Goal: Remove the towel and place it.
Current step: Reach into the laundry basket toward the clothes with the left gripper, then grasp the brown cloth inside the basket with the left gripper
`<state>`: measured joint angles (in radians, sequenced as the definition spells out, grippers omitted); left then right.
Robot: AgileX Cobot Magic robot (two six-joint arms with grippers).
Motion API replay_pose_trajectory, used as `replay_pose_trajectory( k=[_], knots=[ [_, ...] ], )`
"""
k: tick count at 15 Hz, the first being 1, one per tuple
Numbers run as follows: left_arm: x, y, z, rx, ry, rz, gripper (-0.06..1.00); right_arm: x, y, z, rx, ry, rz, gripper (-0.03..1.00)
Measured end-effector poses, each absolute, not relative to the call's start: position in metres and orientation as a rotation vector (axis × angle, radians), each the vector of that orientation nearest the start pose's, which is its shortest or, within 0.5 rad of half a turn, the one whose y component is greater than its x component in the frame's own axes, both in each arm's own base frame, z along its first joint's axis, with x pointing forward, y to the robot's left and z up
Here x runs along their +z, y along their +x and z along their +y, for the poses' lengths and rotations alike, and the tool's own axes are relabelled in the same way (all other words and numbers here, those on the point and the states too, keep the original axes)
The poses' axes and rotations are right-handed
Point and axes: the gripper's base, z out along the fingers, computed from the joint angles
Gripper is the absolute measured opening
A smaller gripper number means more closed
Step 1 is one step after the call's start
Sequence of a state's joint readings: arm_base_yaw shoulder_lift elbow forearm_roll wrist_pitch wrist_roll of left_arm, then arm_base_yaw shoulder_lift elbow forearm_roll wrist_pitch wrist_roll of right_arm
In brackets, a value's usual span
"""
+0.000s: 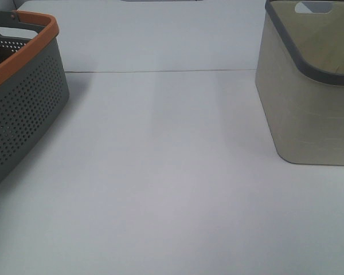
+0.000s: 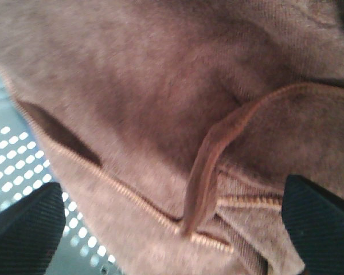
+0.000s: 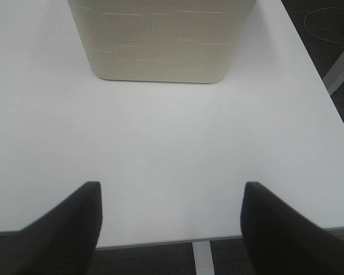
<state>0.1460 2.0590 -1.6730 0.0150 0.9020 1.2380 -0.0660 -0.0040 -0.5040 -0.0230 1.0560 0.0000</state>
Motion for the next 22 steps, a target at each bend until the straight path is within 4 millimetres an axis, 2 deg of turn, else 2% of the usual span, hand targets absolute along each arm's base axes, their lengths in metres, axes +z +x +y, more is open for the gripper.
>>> replay_pose_trajectory(
  k=[5, 10, 12, 17, 19, 22],
  knots=[
    [0.206, 0.446, 0.065, 0.334, 1.524, 2.411, 0.96, 0.279, -0.006, -0.001, -0.069, 0.068, 2.031, 0.60],
    [0.204, 0.446, 0.065, 0.330, 1.525, 2.414, 0.88, 0.279, -0.006, -0.001, -0.069, 0.068, 2.031, 0.60],
    [0.202, 0.447, 0.064, 0.307, 1.511, 2.420, 0.83, 0.279, -0.006, -0.001, -0.069, 0.068, 2.031, 0.60],
    [0.200, 0.447, 0.062, 0.276, 1.468, 2.435, 0.60, 0.279, -0.006, -0.001, -0.069, 0.068, 2.031, 0.60],
    [0.195, 0.448, 0.062, 0.262, 1.453, 2.455, 0.55, 0.279, -0.006, -0.001, -0.069, 0.068, 2.031, 0.60],
    [0.190, 0.449, 0.060, 0.253, 1.461, 2.458, 0.54, 0.279, -0.006, -0.001, -0.069, 0.068, 2.031, 0.60]
  ],
)
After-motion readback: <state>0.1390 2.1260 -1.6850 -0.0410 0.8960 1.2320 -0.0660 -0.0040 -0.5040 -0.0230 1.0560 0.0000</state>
